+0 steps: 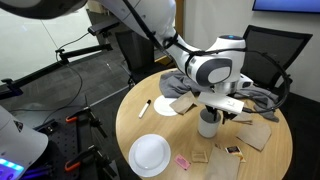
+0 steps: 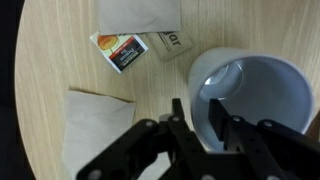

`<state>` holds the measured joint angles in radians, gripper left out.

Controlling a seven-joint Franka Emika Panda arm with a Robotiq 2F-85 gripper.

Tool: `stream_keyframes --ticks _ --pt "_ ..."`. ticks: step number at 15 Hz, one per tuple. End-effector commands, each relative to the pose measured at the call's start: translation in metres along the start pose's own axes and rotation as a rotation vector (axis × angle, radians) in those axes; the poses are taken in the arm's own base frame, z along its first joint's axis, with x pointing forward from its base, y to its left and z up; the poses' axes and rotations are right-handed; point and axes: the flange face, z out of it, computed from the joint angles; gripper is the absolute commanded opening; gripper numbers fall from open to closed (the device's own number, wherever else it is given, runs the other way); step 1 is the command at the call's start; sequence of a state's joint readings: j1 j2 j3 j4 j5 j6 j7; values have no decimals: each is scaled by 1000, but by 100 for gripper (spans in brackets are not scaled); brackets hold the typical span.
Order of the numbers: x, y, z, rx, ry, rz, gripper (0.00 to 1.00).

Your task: Move the white mug to the center of the table

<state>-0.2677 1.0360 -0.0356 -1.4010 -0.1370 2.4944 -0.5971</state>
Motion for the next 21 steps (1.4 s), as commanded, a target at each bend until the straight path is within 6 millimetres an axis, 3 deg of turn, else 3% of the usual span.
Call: stream_keyframes --ticks 1,6,9,13,17,21 --pt "9 10 -13 3 4 28 67" --pt "7 5 -54 3 23 12 100" --pt "3 -6 -87 42 38 10 100" --pt "-12 -27 -146 55 85 73 100" --pt "-40 -52 -197 69 67 187 100" --pt "-67 -85 -230 84 21 210 100"
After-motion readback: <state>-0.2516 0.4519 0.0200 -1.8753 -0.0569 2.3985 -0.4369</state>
